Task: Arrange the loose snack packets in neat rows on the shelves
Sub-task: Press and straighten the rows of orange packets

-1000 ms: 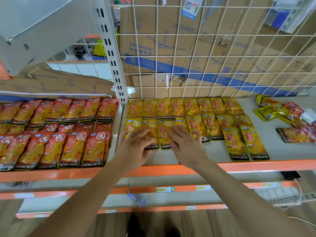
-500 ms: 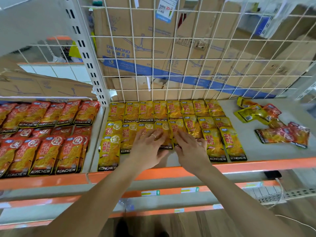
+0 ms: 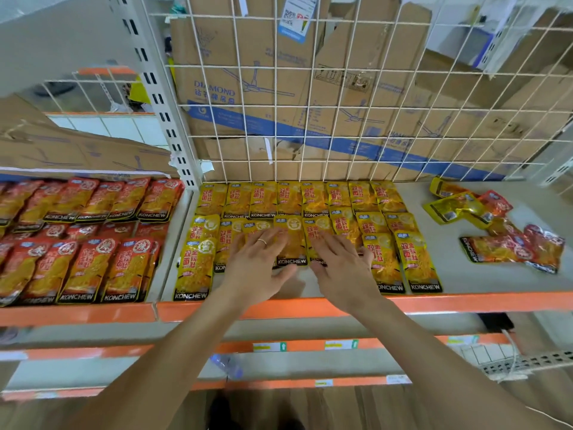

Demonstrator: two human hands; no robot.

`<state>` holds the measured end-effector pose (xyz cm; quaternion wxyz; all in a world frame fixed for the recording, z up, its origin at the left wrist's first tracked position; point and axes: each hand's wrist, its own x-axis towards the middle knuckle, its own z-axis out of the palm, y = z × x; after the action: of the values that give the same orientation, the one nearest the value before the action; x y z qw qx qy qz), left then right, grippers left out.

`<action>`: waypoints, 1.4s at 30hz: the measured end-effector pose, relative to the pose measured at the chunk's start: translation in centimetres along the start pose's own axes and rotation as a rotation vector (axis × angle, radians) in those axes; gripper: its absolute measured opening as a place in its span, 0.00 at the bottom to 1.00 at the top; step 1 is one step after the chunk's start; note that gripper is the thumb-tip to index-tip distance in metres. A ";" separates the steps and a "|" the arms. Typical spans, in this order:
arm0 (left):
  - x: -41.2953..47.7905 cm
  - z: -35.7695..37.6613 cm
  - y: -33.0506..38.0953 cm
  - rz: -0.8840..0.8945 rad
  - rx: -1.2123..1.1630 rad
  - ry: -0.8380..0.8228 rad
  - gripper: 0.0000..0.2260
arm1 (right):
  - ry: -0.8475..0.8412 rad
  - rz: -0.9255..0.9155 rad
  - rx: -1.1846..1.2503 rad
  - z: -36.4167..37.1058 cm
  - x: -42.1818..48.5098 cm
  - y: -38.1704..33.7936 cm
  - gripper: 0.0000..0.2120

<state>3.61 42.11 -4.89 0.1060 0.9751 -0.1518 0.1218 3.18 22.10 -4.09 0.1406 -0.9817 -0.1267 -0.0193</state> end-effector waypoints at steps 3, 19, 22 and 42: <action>-1.4 -3.0 -0.9 -0.130 -0.048 0.006 0.29 | 0.052 -0.065 0.056 -1.4 0.4 -2.1 0.26; -17.3 -16.9 -12.5 -0.519 0.159 0.166 0.28 | 0.030 -0.559 0.226 -3.5 -0.5 -25.2 0.26; -21.5 -19.0 -15.9 -0.581 0.177 0.208 0.28 | 0.016 -0.612 0.243 -2.8 -1.3 -30.6 0.27; -43.3 -30.1 -34.8 -0.821 0.250 0.203 0.29 | -0.129 -0.699 0.171 3.1 -4.4 -58.2 0.25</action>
<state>-31.43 93.58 6.08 0.0414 0.9431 0.2751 0.1821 -15.87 75.96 8.42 0.1988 -0.8631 -0.4642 0.0064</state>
